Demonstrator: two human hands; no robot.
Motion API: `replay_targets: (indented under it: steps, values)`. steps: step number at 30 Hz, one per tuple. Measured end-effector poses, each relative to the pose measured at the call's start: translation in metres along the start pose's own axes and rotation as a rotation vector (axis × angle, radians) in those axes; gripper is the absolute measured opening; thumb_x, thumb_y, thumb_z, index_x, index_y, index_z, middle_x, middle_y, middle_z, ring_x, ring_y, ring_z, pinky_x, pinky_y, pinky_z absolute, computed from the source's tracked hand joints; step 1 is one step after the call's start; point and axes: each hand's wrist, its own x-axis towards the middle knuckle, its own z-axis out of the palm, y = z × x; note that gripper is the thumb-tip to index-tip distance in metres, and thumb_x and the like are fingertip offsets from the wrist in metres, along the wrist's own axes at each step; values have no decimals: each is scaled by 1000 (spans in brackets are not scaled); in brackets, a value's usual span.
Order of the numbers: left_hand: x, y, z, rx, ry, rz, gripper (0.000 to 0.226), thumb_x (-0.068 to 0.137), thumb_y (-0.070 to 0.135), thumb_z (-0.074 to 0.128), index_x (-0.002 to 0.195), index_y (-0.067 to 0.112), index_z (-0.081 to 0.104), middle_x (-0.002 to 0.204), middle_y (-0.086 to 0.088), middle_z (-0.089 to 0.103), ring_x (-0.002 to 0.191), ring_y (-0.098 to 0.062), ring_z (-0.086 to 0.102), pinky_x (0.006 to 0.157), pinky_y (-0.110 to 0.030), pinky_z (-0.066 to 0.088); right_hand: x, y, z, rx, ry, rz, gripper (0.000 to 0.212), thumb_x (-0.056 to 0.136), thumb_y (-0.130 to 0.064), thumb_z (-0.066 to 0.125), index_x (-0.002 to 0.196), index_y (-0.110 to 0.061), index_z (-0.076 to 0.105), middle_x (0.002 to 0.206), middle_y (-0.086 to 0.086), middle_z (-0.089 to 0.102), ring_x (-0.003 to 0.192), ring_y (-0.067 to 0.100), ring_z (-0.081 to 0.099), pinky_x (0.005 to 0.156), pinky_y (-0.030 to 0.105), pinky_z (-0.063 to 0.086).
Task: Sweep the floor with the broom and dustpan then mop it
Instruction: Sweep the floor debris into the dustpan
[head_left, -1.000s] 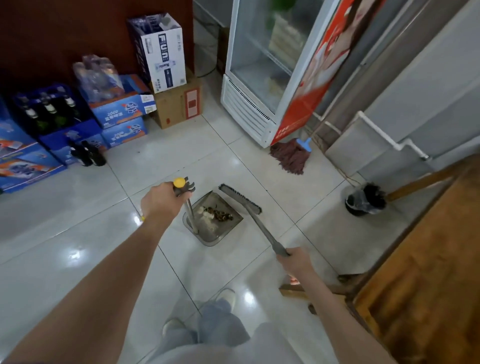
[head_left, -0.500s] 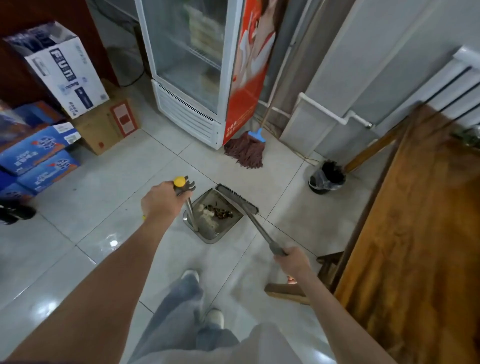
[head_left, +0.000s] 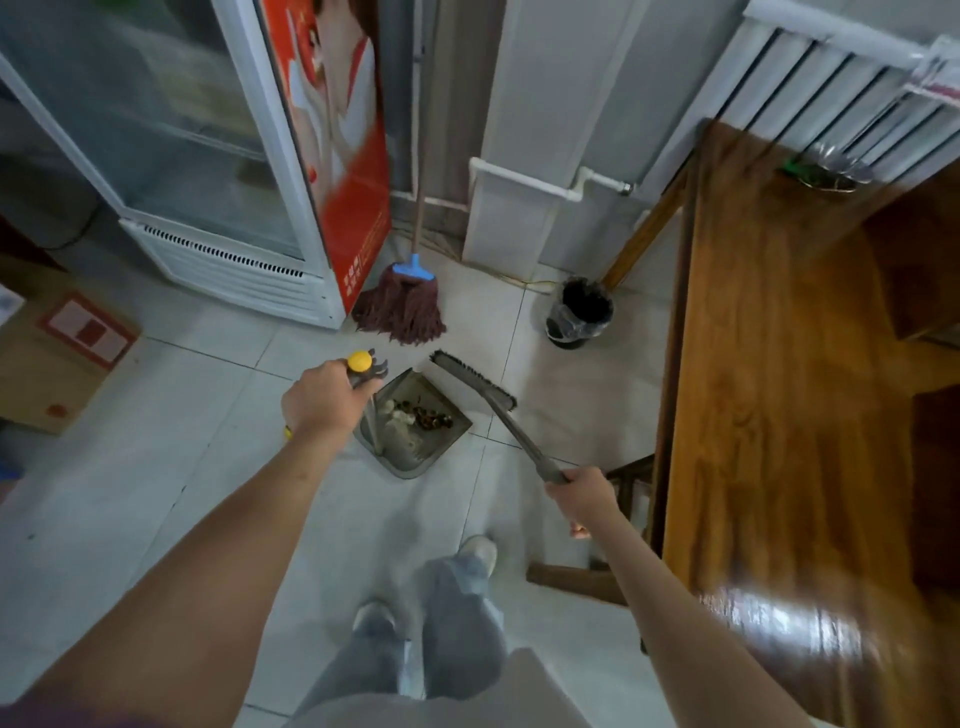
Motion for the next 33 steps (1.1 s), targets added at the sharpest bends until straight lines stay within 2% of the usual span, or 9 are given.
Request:
replay_targets:
  steps: [5,8,12,17,23,26,30,33]
  values:
    - [39,53,15,10,-23,24,45,81,54,65,92,11,66,95,-15,69,92,-37,63,68,-34,42,40,-5,-37,21,7,33,28,94,-19,56,115,-3,63,73,8,62,59,21,61,52,32,57]
    - [58,91,25,16,-32,45,42,82,52,65,93,11,65,97,-15,68,94,-37,62,68,-33,39,66,-7,-62,33,18,47,29,93,-19,56,118,-5,62,81,10,64,62,23,63,44,27,52]
    - [78,129,41,22,-47,78,43,82,52,65,91,10,64,95,-16,68,92,-37,62,67,-34,40,89,-8,-87,57,29,49,26,93,-19,57,114,-6,64,77,8,62,61,21,62,45,26,52]
    - [100,169,51,24,-72,117,43,81,53,66,89,10,65,95,-16,68,92,-37,63,68,-35,43,109,-14,-108,77,25,49,26,94,-20,58,116,-7,65,85,6,66,59,11,59,39,13,39]
    - [128,204,62,69,-104,186,45,81,53,66,93,9,66,94,-19,69,93,-39,64,71,-38,47,127,-22,-116,192,25,130,20,92,-22,62,104,-6,66,76,1,62,62,11,60,46,18,43]
    - [142,218,66,103,-132,234,44,81,52,66,96,11,67,96,-19,69,93,-38,64,72,-37,47,132,-26,-119,244,32,174,12,92,-21,62,93,-9,64,74,2,61,62,12,60,50,23,50]
    - [159,238,66,124,-150,288,45,81,53,66,102,13,68,96,-19,70,93,-39,65,71,-36,47,140,-34,-120,262,51,209,24,91,-21,63,109,-4,64,72,2,59,59,14,60,40,20,45]
    - [162,246,67,148,-156,303,45,81,51,67,102,11,67,97,-20,69,94,-40,65,71,-38,47,144,-34,-118,291,53,248,30,90,-21,64,116,-5,64,72,4,59,60,16,61,41,22,47]
